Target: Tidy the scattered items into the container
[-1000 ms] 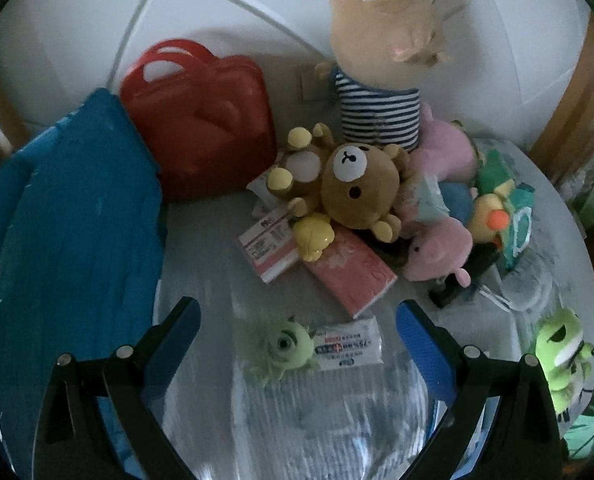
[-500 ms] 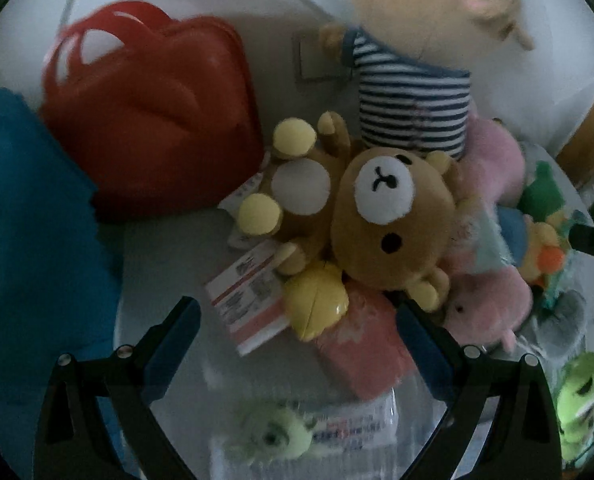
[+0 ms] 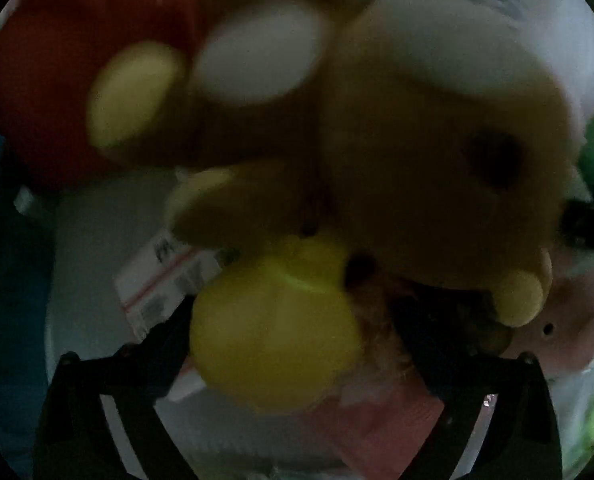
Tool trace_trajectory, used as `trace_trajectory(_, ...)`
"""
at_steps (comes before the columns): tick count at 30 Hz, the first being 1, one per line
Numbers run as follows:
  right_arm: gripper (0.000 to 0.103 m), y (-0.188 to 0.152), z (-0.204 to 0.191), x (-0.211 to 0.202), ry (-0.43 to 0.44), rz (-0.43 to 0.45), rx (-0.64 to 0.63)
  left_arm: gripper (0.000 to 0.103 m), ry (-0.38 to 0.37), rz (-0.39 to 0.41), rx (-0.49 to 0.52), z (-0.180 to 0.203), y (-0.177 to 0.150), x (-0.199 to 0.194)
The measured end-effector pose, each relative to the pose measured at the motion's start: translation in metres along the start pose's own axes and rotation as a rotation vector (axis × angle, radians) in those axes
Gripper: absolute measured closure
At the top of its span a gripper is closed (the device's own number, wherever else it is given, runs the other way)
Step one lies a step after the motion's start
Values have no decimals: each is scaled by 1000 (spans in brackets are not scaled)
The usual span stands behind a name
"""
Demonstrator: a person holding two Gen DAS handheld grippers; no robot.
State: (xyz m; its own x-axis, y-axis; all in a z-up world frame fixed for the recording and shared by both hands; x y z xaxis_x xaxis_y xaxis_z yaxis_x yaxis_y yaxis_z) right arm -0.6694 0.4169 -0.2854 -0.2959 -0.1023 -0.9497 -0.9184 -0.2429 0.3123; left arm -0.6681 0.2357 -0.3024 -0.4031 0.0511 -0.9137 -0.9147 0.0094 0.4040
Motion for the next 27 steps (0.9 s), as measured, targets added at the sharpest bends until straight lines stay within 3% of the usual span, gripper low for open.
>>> trace_trajectory(3, 0, -29, -11, -14, 35, -28, -47, 50, -32, -31, 8, 4, -16, -12)
trace_trajectory(4, 0, -41, -15, -19, 49, -39, -61, 53, -37, -42, 27, 5, -26, -16)
trace_trajectory(9, 2, -98, -31, -42, 144, -121, -95, 53, -50, -105, 60, 0, -67, -37)
trace_trajectory(10, 9, -115, -38, -40, 199, -183, -105, 53, -54, -119, 74, -1, -75, -42)
trace_trajectory(11, 25, -133, -43, -38, 189, -220, -134, 53, -59, -132, 89, -2, -82, -47)
trace_trajectory(13, 26, -155, -48, -38, 167, -252, -156, 54, -68, -141, 101, -7, -90, -61)
trace_trajectory(17, 25, -136, -50, -85, 184, -77, -124, 50, -102, 0, 51, -22, -71, -106)
trace_trajectory(19, 0, -116, -56, -110, 209, 12, -121, 11, -108, 60, 9, -31, -53, -118)
trace_trajectory(20, 0, -102, -60, -121, 214, 54, -116, 5, -110, 80, -8, -37, -47, -123)
trace_trajectory(23, 0, -60, -72, -129, 206, 145, -111, 2, -117, 81, -35, -43, -28, -116)
trace_trajectory(27, 0, -15, -66, -83, 225, 126, -79, 2, -85, 48, -19, -40, -14, -80)
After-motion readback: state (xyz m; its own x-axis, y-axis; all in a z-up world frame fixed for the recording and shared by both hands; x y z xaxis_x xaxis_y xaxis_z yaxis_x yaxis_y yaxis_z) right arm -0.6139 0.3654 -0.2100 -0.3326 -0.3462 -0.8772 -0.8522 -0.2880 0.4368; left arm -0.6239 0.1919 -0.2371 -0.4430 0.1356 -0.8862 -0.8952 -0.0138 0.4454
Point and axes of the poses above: each gripper's, at about its wrist camera, not at the fingertips, and x roughly the way its jaws point, z to its right, y to its top, the point moved 3 cm from there along x, roughly the way its jaws point, and after that the axes turned 12 degrees about -x, right-handed, at the moved point
